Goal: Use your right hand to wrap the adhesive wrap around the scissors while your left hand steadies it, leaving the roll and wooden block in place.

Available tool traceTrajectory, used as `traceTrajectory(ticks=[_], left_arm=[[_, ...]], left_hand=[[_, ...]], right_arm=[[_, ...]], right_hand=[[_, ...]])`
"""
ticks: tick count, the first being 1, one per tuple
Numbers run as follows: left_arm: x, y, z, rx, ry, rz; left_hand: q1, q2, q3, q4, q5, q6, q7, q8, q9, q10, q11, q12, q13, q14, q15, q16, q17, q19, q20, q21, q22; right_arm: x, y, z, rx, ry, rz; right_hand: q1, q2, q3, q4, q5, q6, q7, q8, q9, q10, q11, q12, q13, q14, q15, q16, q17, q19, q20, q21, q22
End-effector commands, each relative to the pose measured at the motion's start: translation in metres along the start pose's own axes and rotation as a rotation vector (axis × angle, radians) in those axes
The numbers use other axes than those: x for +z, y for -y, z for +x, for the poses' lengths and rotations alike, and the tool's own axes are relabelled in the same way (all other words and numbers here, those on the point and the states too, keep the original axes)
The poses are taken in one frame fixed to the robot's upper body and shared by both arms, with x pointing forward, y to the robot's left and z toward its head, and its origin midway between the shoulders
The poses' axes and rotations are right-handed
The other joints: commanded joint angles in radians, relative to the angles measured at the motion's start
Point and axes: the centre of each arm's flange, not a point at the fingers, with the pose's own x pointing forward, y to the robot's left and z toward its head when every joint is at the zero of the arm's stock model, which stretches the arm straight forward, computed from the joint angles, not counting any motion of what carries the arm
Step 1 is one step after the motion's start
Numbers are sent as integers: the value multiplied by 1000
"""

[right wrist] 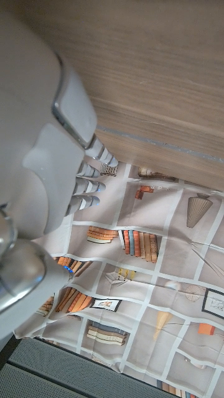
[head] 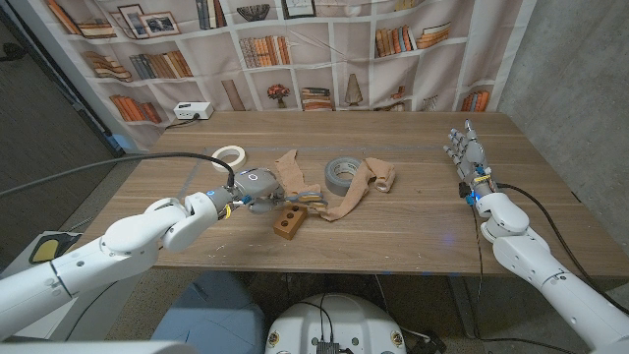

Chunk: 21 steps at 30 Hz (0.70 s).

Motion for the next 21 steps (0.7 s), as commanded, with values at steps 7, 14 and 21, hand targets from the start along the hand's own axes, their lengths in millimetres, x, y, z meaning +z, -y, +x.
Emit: traceTrajectory(ticks=[7,14,21], left_arm=[[-14,-11,-3,46,-151,-108],[-14,-15,-3,64,-209,-96],[-14,-16,-3,64,-242,-115]], left_hand=[[25,1,-10,0,6,23,31,0,5,31,-10,0,12,52,-39,2,-2,20,1,16,5],[33,0,-12,0,7,20,34,-4,5,31,-10,-2,15,53,-39,1,-2,25,2,22,6],[38,1,-15,1,8,21,32,-7,4,32,-11,-6,13,56,-39,-2,-5,28,2,26,7]], right_arm=[[-2,0,4,5,2,8],[-1,-5,6,30,9,-1],[-2,-10,7,43,10,5]], right_hand=[[3,9,5,-6,-1,10,-1,-2,5,6,0,-2,4,-4,-2,5,1,-4,6,1,3],[4,10,6,-7,-1,12,-1,-1,5,7,2,-2,4,-3,-2,5,1,-5,6,1,3],[7,13,8,-10,-1,22,0,2,5,16,0,2,5,-6,-4,4,0,-7,6,0,3]])
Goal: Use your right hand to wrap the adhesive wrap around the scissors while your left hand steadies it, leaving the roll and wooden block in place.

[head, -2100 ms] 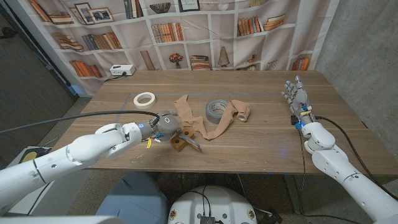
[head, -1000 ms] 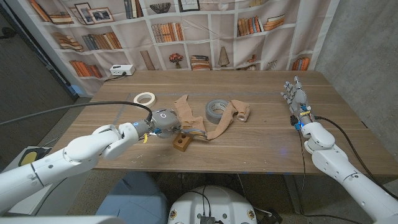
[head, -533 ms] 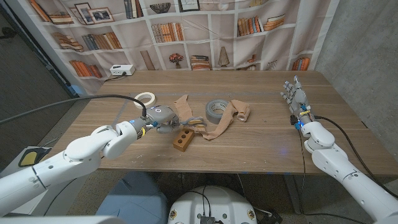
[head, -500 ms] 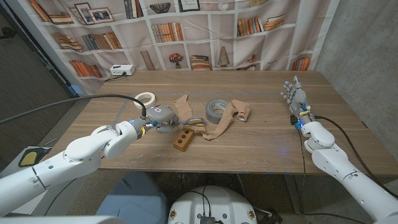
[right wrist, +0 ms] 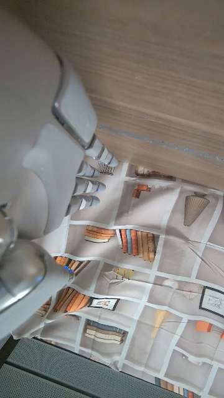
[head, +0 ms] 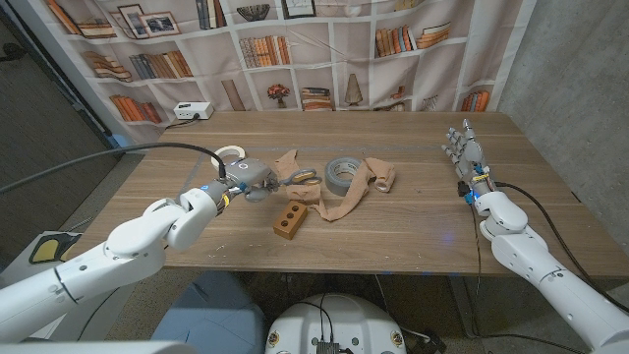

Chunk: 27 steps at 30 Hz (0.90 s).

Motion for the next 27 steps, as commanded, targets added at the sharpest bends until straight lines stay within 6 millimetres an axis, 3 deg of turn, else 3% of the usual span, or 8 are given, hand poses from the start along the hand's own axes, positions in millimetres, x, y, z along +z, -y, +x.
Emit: traceTrajectory(ticks=[1,27], left_arm=[[-2,-3,-1,11,-79,-22],[-9,-7,-11,62,-212,-120]], left_hand=[[27,10,-7,2,4,13,14,-1,3,26,-17,-4,13,52,-42,1,1,8,1,8,2],[41,12,-18,6,4,10,22,-17,3,31,-8,-16,12,62,-41,-3,4,8,5,24,4]], right_arm=[[-1,-8,3,26,6,0],[7,-12,3,49,31,-42]], right_hand=[[4,10,4,-6,-1,10,0,2,5,10,4,1,5,-6,-4,4,0,-7,6,0,3],[27,11,13,-24,-3,6,-4,0,5,25,-3,6,7,-12,-4,3,-1,-15,12,-1,3]])
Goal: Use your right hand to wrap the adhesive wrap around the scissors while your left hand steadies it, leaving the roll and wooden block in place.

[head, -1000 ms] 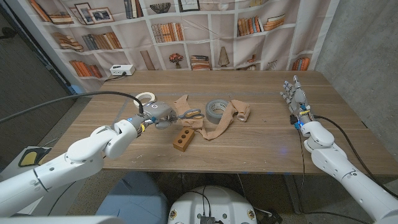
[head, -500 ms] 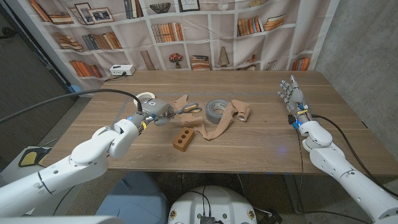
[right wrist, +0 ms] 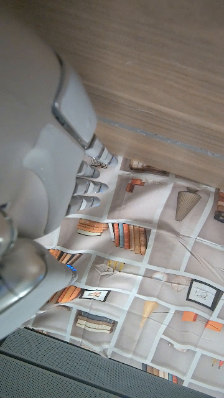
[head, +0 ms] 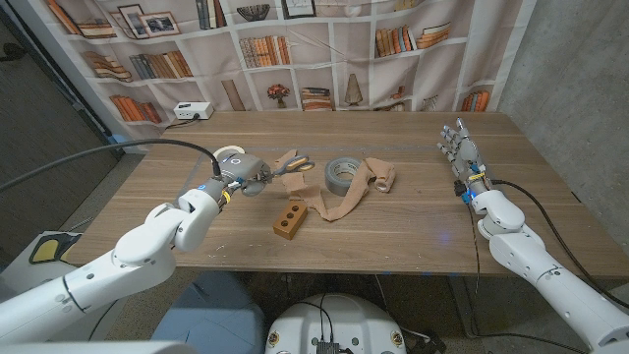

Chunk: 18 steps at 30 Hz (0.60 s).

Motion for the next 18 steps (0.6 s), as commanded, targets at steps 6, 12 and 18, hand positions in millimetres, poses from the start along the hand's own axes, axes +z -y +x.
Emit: traceTrajectory(ticks=[6,12,18], left_arm=[[-1,1,-3,15,-67,-61],[2,-1,-3,36,-68,-73],[3,-2,-4,50,-76,-84]], left_hand=[[16,8,-9,2,5,11,8,-6,3,28,-14,-3,12,56,-45,-1,5,5,2,10,4],[20,11,-14,5,6,9,20,-17,3,31,-6,-9,14,57,-46,-8,6,38,-57,36,8],[24,14,-19,6,7,13,26,-24,3,32,2,-12,19,60,-43,-13,7,89,-73,78,24]], right_arm=[[9,-3,0,26,27,-34],[11,-6,-4,36,30,-40],[10,-10,-8,41,30,-40]], right_hand=[[30,-1,10,-18,-4,-1,-2,-1,6,6,-13,4,3,-14,-7,1,3,-14,6,-4,3],[46,2,17,-28,-4,-6,-1,-1,6,4,-15,3,3,-19,-8,0,2,-18,8,-4,3],[59,3,22,-37,-5,-6,-2,0,6,4,-19,2,4,-20,-12,1,2,-19,9,-4,3]])
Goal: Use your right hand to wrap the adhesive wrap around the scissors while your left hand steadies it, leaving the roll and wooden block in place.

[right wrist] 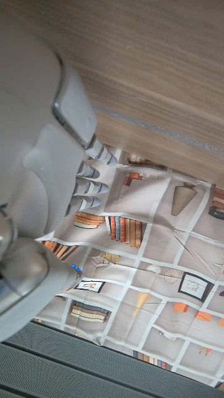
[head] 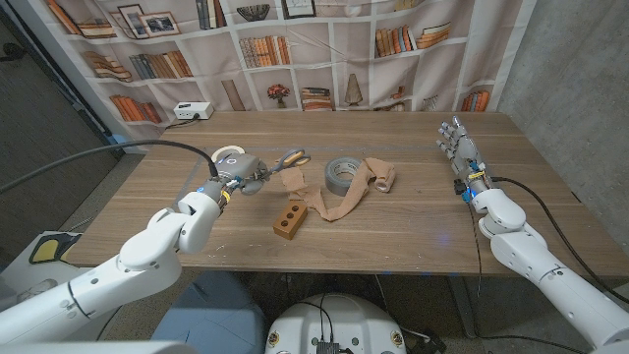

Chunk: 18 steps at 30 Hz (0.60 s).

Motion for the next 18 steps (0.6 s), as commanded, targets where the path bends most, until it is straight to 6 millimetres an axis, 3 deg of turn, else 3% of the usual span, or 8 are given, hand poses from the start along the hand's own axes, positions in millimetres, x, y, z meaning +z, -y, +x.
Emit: traceTrajectory(ticks=[1,4,12,14,18], left_arm=[[3,-2,-1,27,-16,-25],[3,-2,-2,27,-21,-41],[2,1,-1,35,-33,-75],[3,3,-1,32,-23,-71],[2,5,1,20,-24,-78]], left_hand=[[7,12,-6,3,7,8,10,-6,2,19,-11,-3,19,60,-44,-6,2,36,3,31,15],[9,12,-7,3,7,10,11,-7,3,19,-11,-5,19,61,-44,-8,2,43,10,42,23],[13,14,-10,3,7,9,11,-13,3,19,-7,-8,23,59,-41,-14,1,50,36,69,42],[14,12,-12,2,7,9,9,-15,4,16,-7,-9,27,54,-41,-18,0,49,57,82,52],[14,13,-16,4,6,11,7,-18,4,14,-13,-10,33,54,-41,-19,1,55,93,104,68]], right_arm=[[2,-5,-6,12,8,-7],[2,-6,-6,17,9,-7],[4,-8,-8,51,3,-32],[4,-7,-7,52,-8,-43],[4,-7,-7,56,-12,-45]], right_hand=[[18,1,5,-12,-1,-3,1,0,6,-1,-8,2,4,-14,-7,1,2,-2,7,1,3],[24,1,7,-16,-2,-4,1,0,6,-1,-11,2,4,-15,-8,1,2,-1,7,2,3],[46,2,16,-32,-5,-8,-2,0,6,-7,-7,-1,5,-18,-2,2,2,-3,44,3,3],[59,1,20,-42,-6,-14,-3,-1,6,-14,-4,-3,5,-21,16,2,2,-3,55,3,3],[66,1,23,-46,-7,-16,-5,-1,7,-15,0,-3,5,-21,19,2,2,-4,61,3,4]])
